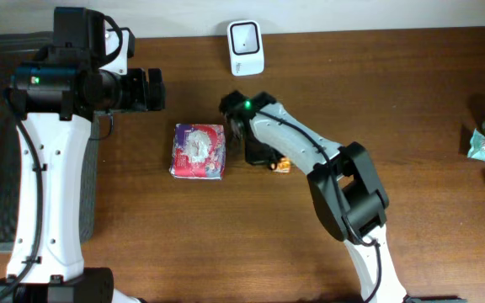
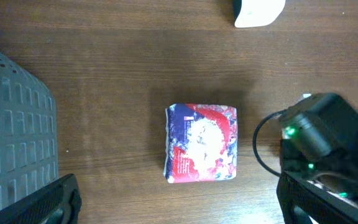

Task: Scan the item barcode
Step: 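Lower the right gripper onto the orange Kleenex pack and grasp it, then lift the Kleenex pack and hold it before the scanner, then carry the Kleenex pack to the far right and release it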

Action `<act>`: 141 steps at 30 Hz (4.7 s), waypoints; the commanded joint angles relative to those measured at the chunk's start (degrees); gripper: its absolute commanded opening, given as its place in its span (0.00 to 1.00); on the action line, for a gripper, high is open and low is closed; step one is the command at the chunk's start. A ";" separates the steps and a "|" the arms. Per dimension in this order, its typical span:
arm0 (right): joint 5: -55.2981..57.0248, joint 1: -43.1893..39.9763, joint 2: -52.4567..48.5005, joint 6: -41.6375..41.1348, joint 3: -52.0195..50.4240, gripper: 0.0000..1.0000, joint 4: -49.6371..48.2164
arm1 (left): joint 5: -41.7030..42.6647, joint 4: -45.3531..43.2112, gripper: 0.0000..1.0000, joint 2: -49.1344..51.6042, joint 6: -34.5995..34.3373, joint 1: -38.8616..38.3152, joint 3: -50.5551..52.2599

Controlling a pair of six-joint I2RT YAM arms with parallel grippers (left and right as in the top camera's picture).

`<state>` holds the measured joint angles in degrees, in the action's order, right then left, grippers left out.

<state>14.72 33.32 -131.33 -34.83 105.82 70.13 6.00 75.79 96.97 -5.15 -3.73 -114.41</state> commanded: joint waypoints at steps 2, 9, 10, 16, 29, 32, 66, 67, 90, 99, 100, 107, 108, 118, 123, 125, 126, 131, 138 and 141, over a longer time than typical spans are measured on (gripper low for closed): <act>-26.91 -6.25 0.59 15.15 10.32 0.04 1.51 | 0.59 -0.07 0.99 -0.90 0.52 0.15 -0.07; -61.46 -17.49 0.42 28.65 2.62 0.04 -2.54 | 0.59 -0.07 0.99 -0.90 0.52 0.15 -0.07; -64.89 -18.45 0.42 28.65 0.00 0.04 -4.39 | 0.59 -0.07 0.99 -0.90 0.52 0.15 -0.07; -65.59 -26.47 0.42 26.21 -15.72 0.09 -15.91 | 0.59 -0.07 0.99 -0.90 0.52 0.15 -0.07; -48.87 -26.84 1.46 33.94 -1.22 0.47 4.02 | 0.59 -0.07 0.99 -0.90 0.52 0.15 -0.07; -42.69 -22.64 1.42 29.00 -3.98 0.50 0.24 | 0.59 -0.04 0.99 -0.90 0.52 0.15 -0.07; -103.49 -34.45 1.03 67.65 -5.95 0.04 -6.14 | 0.59 -0.07 0.99 -0.90 0.52 0.15 -0.07; -103.69 -34.47 1.22 67.56 -4.83 0.04 -6.25 | 0.59 -0.07 0.99 -0.90 0.52 0.15 -0.07; -103.67 -33.22 3.48 53.96 19.06 0.04 -7.13 | 0.59 -0.07 0.99 -0.90 0.52 0.15 -0.07; -103.67 -32.59 3.48 53.81 19.06 0.04 -6.49 | 0.59 -0.07 0.99 -0.90 0.52 0.15 -0.07; -103.65 -32.39 3.48 53.81 19.06 0.04 -6.49 | 0.59 -0.04 0.99 -0.90 0.52 0.15 -0.07; -100.52 -31.71 3.48 53.83 18.95 0.04 -4.33 | 0.59 -0.07 0.99 -0.90 0.52 0.15 -0.07; -98.20 -31.71 3.48 53.86 18.93 0.04 -3.87 | 0.59 -0.07 0.99 -0.90 0.52 0.15 -0.07; -17.77 -25.49 3.48 21.49 18.86 0.04 2.01 | 0.57 -0.07 0.99 -0.90 0.52 0.15 -0.07; -4.87 -17.46 3.45 28.33 18.86 0.04 -16.24 | 0.59 -0.07 0.99 -0.90 0.52 0.15 -0.07; -0.24 -15.13 2.93 31.89 18.86 0.04 -25.55 | 0.59 -0.07 0.99 -0.90 0.52 0.15 -0.07; 1.16 -14.01 2.01 34.71 18.84 0.04 -31.39 | 0.59 -0.07 0.99 -0.90 0.52 0.15 -0.07; 1.44 -13.03 -5.55 46.31 18.84 0.04 -49.44 | 0.57 -0.07 0.99 -0.90 0.52 0.15 -0.07; -1.09 -12.76 -11.56 48.09 18.84 0.04 -56.83 | 0.59 -0.07 0.99 -0.90 0.50 0.15 -0.07; 2.47 -12.72 -10.69 47.87 18.97 0.04 -57.11 | 0.59 -0.07 0.99 -0.90 0.52 0.15 -0.07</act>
<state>14.52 20.29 -143.15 12.69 124.44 13.19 6.00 75.81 96.97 -5.15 -3.73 -114.41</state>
